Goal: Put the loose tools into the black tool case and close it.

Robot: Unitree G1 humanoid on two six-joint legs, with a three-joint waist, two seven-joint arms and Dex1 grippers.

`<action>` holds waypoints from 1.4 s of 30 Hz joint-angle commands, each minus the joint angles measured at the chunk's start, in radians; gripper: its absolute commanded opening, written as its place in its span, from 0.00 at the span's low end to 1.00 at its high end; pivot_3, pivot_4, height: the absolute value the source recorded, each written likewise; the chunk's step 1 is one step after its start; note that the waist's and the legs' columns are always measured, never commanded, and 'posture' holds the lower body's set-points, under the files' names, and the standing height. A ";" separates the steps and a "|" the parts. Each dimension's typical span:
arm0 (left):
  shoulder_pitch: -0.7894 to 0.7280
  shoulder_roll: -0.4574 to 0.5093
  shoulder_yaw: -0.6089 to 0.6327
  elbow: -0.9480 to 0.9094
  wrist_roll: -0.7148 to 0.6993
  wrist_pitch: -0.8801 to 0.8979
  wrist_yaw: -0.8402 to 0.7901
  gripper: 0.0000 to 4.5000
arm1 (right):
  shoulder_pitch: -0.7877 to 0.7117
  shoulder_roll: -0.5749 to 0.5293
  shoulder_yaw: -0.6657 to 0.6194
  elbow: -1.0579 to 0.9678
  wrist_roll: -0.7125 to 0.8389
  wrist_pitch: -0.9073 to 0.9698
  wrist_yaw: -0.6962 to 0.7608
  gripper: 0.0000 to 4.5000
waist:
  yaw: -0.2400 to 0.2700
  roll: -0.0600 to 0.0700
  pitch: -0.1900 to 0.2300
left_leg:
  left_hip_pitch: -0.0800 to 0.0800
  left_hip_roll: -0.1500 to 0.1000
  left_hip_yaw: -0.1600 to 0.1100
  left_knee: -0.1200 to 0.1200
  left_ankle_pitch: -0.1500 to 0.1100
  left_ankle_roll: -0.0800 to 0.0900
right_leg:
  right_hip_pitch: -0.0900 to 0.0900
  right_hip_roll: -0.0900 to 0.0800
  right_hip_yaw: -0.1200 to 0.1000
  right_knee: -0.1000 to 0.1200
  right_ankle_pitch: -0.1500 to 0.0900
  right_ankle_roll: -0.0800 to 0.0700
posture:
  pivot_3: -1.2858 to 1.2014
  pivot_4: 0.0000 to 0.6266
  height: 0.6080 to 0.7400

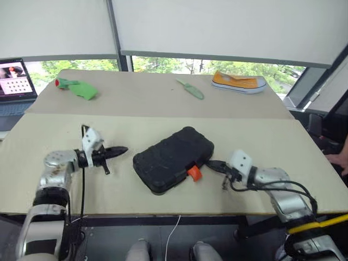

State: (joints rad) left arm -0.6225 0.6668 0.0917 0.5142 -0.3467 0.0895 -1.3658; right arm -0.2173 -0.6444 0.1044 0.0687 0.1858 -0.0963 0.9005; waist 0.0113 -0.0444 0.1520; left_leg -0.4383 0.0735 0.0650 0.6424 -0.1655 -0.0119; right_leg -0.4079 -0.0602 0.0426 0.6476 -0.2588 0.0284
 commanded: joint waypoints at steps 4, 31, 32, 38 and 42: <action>-0.045 -0.167 -0.187 -0.256 0.014 0.158 0.053 0.02 | 0.101 -0.006 -0.101 -0.251 0.156 0.059 0.014 0.00 | -0.003 0.000 0.000 | 0.000 -0.001 -0.002 0.002 0.000 0.000 | 0.002 0.001 0.001 0.000 0.000 0.001 | 0.52 0.24 1.00; -0.037 -0.233 -0.397 -0.044 0.265 0.142 0.173 0.02 | -0.076 0.210 0.121 -0.061 -0.051 0.167 -0.064 0.00 | -0.027 0.018 -0.017 | 0.022 -0.003 -0.005 -0.001 0.000 0.000 | 0.020 0.001 0.003 0.000 -0.010 0.000 | 0.52 0.24 1.00; -0.035 -0.235 -0.397 -0.044 0.266 0.146 0.180 0.02 | -0.085 0.221 0.119 -0.063 -0.047 0.166 -0.066 0.00 | -0.029 0.018 -0.017 | 0.022 -0.003 -0.005 -0.001 0.000 0.000 | 0.020 0.001 0.003 0.000 -0.010 0.000 | 0.52 0.24 1.00; -0.020 -0.231 -0.414 -0.061 0.269 0.175 0.189 0.02 | -0.099 0.264 0.065 -0.134 0.027 0.177 -0.063 0.00 | -0.034 0.018 -0.017 | 0.022 -0.003 -0.005 -0.002 0.000 0.000 | 0.019 0.002 0.003 0.000 -0.010 0.000 | 0.52 0.24 1.00; 0.011 -0.217 -0.437 -0.087 0.270 0.202 0.166 0.02 | -0.096 0.284 0.022 -0.176 0.119 0.225 -0.048 0.00 | -0.039 0.018 -0.017 | 0.022 -0.003 -0.005 -0.003 0.000 0.000 | 0.019 0.002 0.004 0.000 -0.010 0.000 | 0.52 0.24 1.00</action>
State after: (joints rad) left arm -0.6945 0.4410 -0.2568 0.3685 -0.1457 0.2234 -1.1824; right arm -0.2562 -0.3938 0.2019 0.0429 0.1928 0.1541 0.8507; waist -0.0275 -0.0267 0.1348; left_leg -0.4162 0.0707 0.0598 0.6385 -0.1660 -0.0115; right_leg -0.3893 -0.0587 0.0466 0.6479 -0.2684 0.0281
